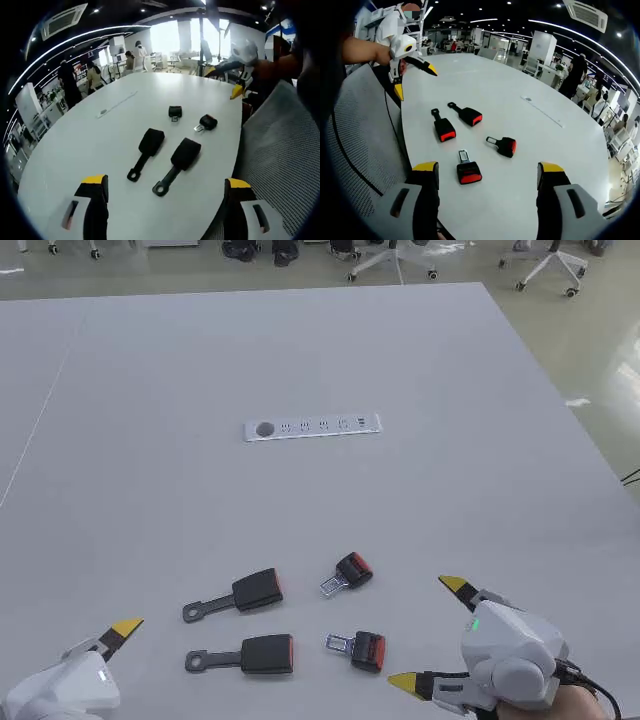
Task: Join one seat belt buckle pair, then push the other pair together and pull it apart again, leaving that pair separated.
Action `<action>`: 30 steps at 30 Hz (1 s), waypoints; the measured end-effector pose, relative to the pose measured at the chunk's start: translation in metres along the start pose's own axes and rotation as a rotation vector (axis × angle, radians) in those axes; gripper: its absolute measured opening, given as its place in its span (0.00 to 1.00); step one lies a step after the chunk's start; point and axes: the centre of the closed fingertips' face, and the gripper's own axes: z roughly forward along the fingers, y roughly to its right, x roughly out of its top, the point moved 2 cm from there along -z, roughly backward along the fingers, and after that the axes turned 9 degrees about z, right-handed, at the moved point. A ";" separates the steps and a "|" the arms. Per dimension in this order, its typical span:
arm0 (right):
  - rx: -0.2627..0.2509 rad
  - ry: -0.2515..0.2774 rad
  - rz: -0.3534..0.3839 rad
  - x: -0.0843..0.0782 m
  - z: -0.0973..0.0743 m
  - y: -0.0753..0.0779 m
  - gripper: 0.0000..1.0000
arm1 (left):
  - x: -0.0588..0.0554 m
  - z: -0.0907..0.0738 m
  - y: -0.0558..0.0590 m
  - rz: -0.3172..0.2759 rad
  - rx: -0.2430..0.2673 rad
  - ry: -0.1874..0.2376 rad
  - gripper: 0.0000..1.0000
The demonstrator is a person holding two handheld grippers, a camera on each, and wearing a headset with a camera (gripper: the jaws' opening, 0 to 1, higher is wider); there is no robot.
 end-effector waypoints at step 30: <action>0.010 0.023 0.137 -0.003 0.001 -0.003 0.99 | 0.001 -0.012 -0.009 -0.140 0.050 0.088 1.00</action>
